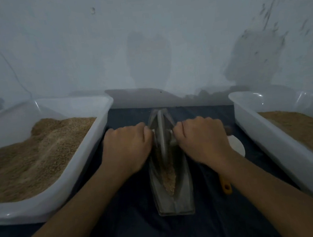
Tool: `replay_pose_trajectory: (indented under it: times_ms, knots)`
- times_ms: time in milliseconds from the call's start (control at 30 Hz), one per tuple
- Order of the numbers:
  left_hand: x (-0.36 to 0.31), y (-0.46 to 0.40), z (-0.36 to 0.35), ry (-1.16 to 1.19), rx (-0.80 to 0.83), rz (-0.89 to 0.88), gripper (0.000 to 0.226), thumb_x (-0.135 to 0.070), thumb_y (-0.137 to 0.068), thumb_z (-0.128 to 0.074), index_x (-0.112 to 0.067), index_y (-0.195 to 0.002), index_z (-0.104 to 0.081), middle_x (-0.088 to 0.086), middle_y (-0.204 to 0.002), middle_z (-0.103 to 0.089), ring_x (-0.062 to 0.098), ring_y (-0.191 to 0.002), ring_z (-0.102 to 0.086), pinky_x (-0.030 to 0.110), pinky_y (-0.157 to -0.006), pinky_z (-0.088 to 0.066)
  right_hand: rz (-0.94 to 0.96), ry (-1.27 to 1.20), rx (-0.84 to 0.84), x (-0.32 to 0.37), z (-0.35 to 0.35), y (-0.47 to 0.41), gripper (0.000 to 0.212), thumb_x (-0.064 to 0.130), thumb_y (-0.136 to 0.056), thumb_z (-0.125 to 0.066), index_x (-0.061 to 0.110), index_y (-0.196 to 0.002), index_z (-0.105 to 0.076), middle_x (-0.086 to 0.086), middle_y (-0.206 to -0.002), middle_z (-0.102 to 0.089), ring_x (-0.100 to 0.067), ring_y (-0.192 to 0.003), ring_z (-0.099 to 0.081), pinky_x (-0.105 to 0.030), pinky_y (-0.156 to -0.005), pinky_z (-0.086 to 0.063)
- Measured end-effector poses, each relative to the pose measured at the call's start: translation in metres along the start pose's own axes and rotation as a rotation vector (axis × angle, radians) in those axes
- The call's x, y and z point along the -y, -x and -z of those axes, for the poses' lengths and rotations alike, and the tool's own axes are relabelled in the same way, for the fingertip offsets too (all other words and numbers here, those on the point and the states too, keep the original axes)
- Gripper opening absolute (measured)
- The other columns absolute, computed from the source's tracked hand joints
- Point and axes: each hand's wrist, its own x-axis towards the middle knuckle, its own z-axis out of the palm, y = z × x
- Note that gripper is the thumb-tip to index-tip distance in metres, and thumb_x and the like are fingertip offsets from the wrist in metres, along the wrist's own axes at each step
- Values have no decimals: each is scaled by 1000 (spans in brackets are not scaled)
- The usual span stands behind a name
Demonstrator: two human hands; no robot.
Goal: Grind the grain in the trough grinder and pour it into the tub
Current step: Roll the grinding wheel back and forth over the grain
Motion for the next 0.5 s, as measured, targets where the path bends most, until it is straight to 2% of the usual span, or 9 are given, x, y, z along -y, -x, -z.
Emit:
replay_pose_trajectory:
  times_ms: [100,167,267,367,467,500]
  knots:
    - [-5,26,20,34,12,20,38,-38,-101,5,-31,-86,-29,-9,-82,-37,17,-69,-38,38,-65,-24,-24,-88,-104,4,10,34,40,40,-104,-22,29,-69,-39,10,-55,-39,-10,-45,-35,-33,-50,-34]
    - [-6,39,23,-4,17,3,38,-38,-102,7,-33,-88,-27,-9,-85,-36,18,-73,-37,39,-68,-26,35,-69,-145,2,12,41,38,40,-105,-23,28,-73,-40,10,-57,-39,-11,-46,-35,-34,-51,-36]
    - [-6,35,19,-7,4,22,40,-38,-101,8,-32,-88,-29,-9,-83,-38,20,-70,-39,38,-65,-26,56,-72,-157,1,8,31,40,38,-103,-25,26,-68,-40,9,-53,-38,-11,-43,-35,-32,-48,-33]
    - [-4,8,4,-31,-1,9,41,-35,-102,4,-26,-88,-33,-7,-80,-40,21,-67,-48,34,-61,-33,38,-1,-75,-5,-8,-2,39,32,-98,-32,22,-61,-38,7,-55,-37,-20,-49,-39,-32,-51,-31]
    - [1,-34,-16,-40,52,48,25,-28,-106,-22,-21,-88,-40,-2,-84,-45,25,-77,-57,33,-64,-40,-21,27,131,-18,-25,-40,29,33,-97,-29,19,-78,-46,0,-75,-44,-25,-68,-41,-34,-57,-23]
    - [3,-49,-19,-29,81,68,27,-27,-105,-26,-20,-88,-44,-1,-85,-49,26,-79,-58,34,-65,-40,-54,1,197,-22,-29,-49,26,34,-98,-29,20,-85,-47,-1,-80,-45,-25,-72,-41,-34,-58,-23]
